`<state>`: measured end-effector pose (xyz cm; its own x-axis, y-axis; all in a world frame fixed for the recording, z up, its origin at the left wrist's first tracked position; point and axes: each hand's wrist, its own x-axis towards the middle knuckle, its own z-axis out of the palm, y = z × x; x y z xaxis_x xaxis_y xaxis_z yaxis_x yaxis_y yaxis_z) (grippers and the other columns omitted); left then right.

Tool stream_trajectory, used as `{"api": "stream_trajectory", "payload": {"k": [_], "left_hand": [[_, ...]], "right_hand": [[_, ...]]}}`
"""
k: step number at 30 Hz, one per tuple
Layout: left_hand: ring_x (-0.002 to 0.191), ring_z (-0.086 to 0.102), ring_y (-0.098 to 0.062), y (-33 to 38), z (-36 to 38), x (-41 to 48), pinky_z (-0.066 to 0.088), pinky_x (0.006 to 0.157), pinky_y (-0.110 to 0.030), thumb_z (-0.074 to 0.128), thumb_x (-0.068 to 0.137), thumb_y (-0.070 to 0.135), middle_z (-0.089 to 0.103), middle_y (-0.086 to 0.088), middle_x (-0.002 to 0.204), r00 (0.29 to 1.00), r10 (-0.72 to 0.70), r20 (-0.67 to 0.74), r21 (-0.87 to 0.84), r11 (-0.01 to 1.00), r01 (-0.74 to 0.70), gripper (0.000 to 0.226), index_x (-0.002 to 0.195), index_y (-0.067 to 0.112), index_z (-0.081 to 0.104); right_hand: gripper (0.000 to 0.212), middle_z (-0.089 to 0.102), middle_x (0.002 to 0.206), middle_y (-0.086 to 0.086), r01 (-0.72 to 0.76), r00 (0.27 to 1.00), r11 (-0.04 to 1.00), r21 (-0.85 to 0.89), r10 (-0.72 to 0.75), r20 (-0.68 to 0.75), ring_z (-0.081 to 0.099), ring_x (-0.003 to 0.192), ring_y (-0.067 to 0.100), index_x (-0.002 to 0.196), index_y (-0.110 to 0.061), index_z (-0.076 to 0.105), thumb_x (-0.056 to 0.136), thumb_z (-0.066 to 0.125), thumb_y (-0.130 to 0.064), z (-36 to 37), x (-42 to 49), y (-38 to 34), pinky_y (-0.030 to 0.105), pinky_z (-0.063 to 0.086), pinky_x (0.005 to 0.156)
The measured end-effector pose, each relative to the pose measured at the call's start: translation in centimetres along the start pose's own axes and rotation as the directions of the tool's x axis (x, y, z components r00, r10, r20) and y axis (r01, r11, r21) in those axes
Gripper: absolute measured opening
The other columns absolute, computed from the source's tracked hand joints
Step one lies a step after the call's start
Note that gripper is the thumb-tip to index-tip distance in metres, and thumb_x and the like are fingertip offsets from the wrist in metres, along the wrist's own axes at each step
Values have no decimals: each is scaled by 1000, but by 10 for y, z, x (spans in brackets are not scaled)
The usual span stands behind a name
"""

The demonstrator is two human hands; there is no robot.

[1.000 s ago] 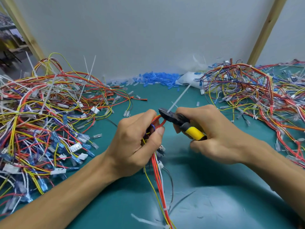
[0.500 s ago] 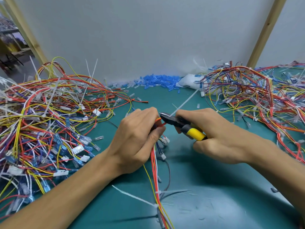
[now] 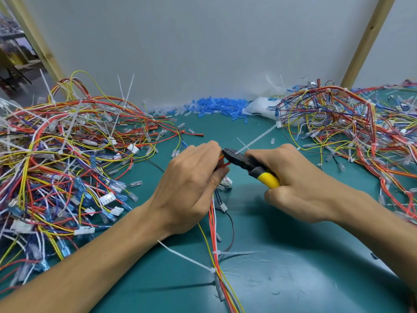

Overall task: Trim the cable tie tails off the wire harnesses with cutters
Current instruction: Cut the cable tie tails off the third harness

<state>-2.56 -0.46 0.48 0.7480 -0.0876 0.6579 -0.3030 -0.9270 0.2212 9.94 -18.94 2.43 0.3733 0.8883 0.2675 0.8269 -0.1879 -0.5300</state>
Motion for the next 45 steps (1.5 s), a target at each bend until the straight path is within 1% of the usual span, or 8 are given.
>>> {"api": "stream_trajectory", "payload": {"k": [6, 12, 17, 24, 29, 32, 38, 45], "left_hand": [[70, 35, -26, -1, 1, -1, 30, 65, -39, 52, 103, 12, 37, 5, 82, 1000, -4, -18, -24, 1000, 4, 20, 85, 8, 45], [71, 33, -22, -1, 2, -2, 25, 67, -32, 53, 103, 12, 35, 8, 82, 999, -30, -27, -67, 997, 28, 19, 86, 11, 44], [71, 32, -21, -2, 2, -2, 25, 67, -32, 52, 104, 14, 35, 8, 81, 998, -45, -34, -97, 994, 42, 20, 86, 12, 43], [72, 39, -28, -5, 4, -5, 35, 66, -43, 48, 106, 20, 45, -2, 79, 998, -59, -22, -156, 986, 55, 28, 87, 0, 49], [72, 38, -17, -3, 6, -6, 32, 66, -31, 50, 106, 16, 39, 5, 78, 993, -115, -35, -254, 962, 102, 26, 84, 2, 46], [70, 37, -10, -3, 6, -7, 29, 66, -24, 50, 105, 14, 34, 9, 77, 986, -155, -64, -292, 948, 129, 26, 83, 2, 44], [71, 38, -12, -3, 7, -7, 29, 67, -25, 51, 105, 13, 35, 9, 78, 989, -138, -61, -269, 956, 117, 25, 84, 1, 46], [72, 36, -15, -4, 6, -6, 29, 68, -28, 52, 105, 15, 34, 8, 79, 992, -111, -59, -246, 965, 93, 25, 84, 4, 46]], "right_hand": [[12, 30, 68, 13, -4, 1000, 1000, -17, 4, -13, 17, 59, 16, 68, -12, 35, 67, 47, -8, 2, 0, -6, 28, 16, 49], [15, 30, 65, 13, -14, 1000, 1000, -15, 14, -18, 18, 60, 18, 68, -16, 33, 67, 47, -11, 1, 0, -8, 31, 14, 51], [13, 38, 69, 18, 26, 998, 999, -32, -28, -55, 29, 67, 34, 79, -2, 49, 72, 46, -12, 6, 2, -5, 46, 24, 58], [21, 45, 69, 3, 63, 994, 993, -98, -71, -78, 41, 68, 31, 83, -12, 46, 64, 53, -14, 4, 2, -1, 50, 35, 56], [30, 52, 81, 2, 96, 992, 995, -31, -98, -83, 45, 75, 29, 91, -7, 51, 62, 56, -11, -1, 2, -2, 46, 41, 64], [32, 48, 80, -4, 140, 981, 990, 16, -136, -136, 45, 75, 22, 91, -9, 52, 59, 57, -6, -6, 3, -3, 34, 38, 61], [26, 51, 82, -5, 99, 988, 993, -67, -106, -113, 45, 76, 29, 87, -17, 45, 65, 56, -11, 1, 2, -3, 50, 43, 63], [19, 40, 67, -3, 90, 991, 993, -74, -97, -97, 35, 64, 26, 78, -21, 38, 72, 53, -13, 4, 0, 0, 42, 28, 54]]}}
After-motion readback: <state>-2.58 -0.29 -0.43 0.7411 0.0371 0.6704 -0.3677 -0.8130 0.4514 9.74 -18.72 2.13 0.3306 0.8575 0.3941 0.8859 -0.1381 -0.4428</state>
